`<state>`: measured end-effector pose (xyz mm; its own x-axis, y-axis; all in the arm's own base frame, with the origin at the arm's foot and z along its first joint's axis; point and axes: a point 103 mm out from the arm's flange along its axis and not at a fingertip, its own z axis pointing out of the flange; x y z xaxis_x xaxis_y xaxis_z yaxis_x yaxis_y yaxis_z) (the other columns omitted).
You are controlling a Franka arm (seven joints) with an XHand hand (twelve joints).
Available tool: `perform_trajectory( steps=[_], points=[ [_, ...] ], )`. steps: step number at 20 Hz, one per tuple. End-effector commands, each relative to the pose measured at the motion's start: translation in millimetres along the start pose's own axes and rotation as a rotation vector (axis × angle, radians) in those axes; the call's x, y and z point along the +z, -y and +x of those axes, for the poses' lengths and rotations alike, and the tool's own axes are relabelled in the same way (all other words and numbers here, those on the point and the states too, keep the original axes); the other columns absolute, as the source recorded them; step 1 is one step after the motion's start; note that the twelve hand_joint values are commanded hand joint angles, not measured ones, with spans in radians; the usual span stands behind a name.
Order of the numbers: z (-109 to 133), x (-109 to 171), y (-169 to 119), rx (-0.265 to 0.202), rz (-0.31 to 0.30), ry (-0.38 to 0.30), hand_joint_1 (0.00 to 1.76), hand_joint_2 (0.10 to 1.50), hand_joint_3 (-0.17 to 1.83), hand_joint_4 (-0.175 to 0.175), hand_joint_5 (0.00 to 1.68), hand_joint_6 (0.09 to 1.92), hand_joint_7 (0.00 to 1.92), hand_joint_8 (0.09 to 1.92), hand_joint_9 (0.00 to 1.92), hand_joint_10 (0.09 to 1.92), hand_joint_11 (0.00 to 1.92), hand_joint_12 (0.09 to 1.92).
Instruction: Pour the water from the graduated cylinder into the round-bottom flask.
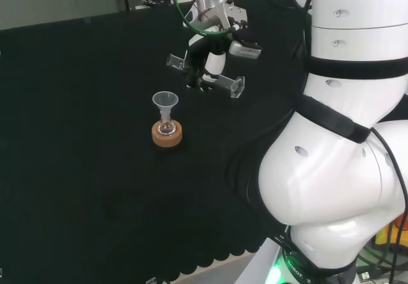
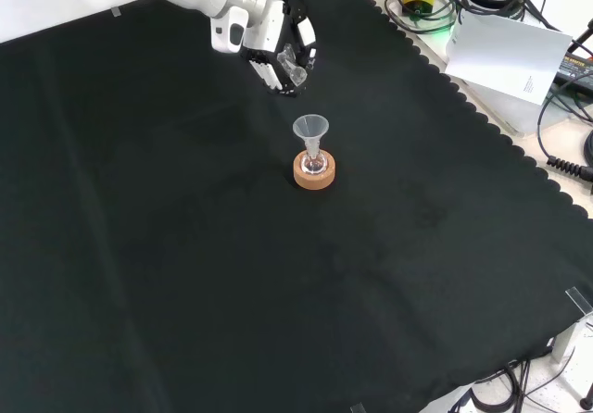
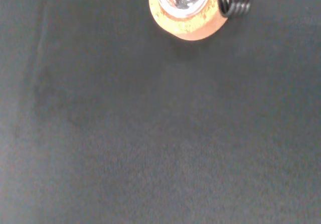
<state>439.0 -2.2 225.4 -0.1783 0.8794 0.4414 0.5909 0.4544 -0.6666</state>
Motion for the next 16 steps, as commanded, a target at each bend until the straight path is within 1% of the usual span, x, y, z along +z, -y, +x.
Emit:
perform_trajectory(
  steps=[1, 9, 16],
  points=[
    [-2.2, -2.5, -1.2, -0.035, -0.066, -0.003, 1.47, 0.91, 0.74, -0.125, 0.89, 0.87, 0.83, 0.77, 1.11, 0.49, 1.03, 0.83],
    [-6.1, -4.3, -3.6, -0.072, -0.144, -0.024, 1.47, 0.91, 0.73, -0.128, 0.90, 0.87, 0.83, 0.78, 1.11, 0.49, 1.03, 0.84],
    [-10.9, -8.5, -4.5, -0.110, -0.205, -0.057, 1.47, 0.92, 0.73, -0.130, 0.90, 0.87, 0.82, 0.78, 1.11, 0.48, 1.03, 0.84]
  ],
)
